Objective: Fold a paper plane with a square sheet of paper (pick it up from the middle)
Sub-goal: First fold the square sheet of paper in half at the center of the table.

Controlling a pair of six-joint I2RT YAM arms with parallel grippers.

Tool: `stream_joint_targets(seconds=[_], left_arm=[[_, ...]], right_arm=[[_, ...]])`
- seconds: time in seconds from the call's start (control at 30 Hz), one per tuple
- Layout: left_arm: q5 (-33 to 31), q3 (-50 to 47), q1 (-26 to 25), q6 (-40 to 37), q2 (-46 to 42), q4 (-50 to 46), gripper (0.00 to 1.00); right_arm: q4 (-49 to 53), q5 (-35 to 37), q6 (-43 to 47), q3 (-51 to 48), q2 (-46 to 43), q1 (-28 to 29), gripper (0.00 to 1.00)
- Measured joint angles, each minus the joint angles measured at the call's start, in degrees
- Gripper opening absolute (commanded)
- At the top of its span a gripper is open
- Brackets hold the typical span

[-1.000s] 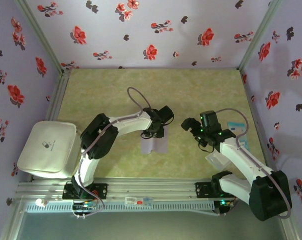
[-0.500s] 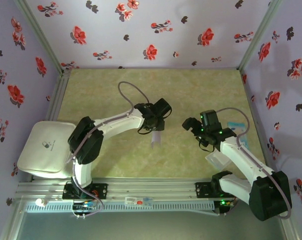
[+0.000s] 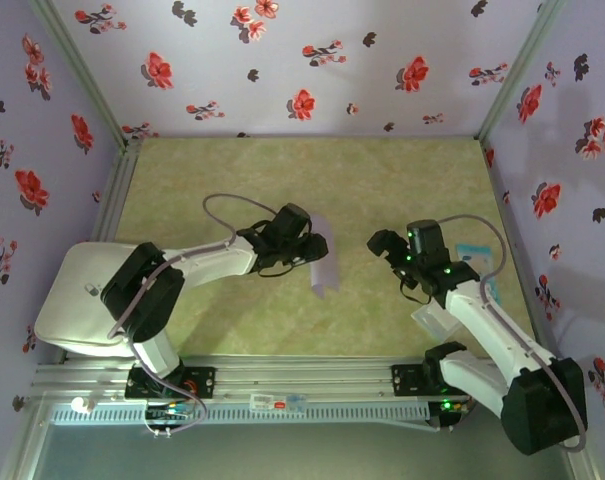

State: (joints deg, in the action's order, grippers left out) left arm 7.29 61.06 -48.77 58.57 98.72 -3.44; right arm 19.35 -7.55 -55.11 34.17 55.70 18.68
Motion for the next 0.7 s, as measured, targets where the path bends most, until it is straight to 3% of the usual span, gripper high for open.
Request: stream_joint_targets(seconds=[0.33, 0.7], left_arm=[[5.5, -0.9, -0.3, 6.2, 3.9, 13.6, 0.41], [6.4, -1.4, -0.5, 8.2, 6.8, 11.8, 0.42]], right_arm=[[-6.5, -4.4, -0.6, -2.6, -0.4, 0.0, 0.89], [-9.3, -7.5, -1.0, -3.1, 2.6, 0.0, 0.89]])
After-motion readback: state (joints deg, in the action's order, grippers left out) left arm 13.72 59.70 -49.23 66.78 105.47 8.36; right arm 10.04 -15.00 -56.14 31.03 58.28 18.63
